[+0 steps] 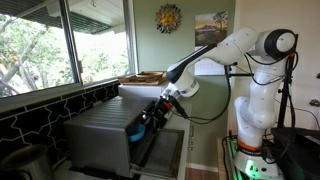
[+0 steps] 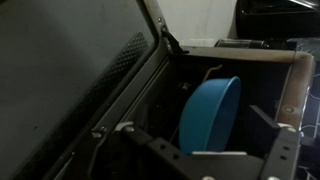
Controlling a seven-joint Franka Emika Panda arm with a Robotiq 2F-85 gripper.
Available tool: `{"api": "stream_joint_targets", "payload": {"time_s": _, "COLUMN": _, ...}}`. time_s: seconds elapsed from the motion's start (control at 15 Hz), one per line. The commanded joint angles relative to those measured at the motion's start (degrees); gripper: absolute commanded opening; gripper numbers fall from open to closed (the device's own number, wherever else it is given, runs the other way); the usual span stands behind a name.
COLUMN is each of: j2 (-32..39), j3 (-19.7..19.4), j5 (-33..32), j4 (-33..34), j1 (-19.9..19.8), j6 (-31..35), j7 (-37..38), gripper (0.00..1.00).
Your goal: Remove the bowls from the oven and stack them together on top of the oven
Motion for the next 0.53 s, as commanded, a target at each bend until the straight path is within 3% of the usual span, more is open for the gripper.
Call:
{"api": "stream_joint_targets", "payload": {"time_s": 0.0, "j2": 2.19, "j3": 2.05, "j5": 3.28, "j4": 0.07, "j1": -0.65, "j6": 3.02, "j7": -0.65, "gripper": 0.90}}
{"api": "stream_joint_targets", "payload": {"time_s": 0.07, "j2": 2.57, "j3": 2.34, "j5": 3.60, "j4": 0.17, "j1": -0.69, "j6": 3.56, "j7": -0.49, "gripper": 0.83}}
{"api": "stream_joint_targets", "payload": {"time_s": 0.33, "j2": 4.02, "j3": 3.18, "j5": 4.95, "j4": 0.66, "j1": -0.56, "j6": 6.79, "j7": -0.07, "gripper": 0.88}}
{"api": "stream_joint_targets", "payload": {"time_s": 0.47, "j2": 4.55, "j3": 2.80, "j5": 6.06, "j4": 0.94, "j1": 0.14, "j6": 8.06, "j7": -0.20, "gripper": 0.84}}
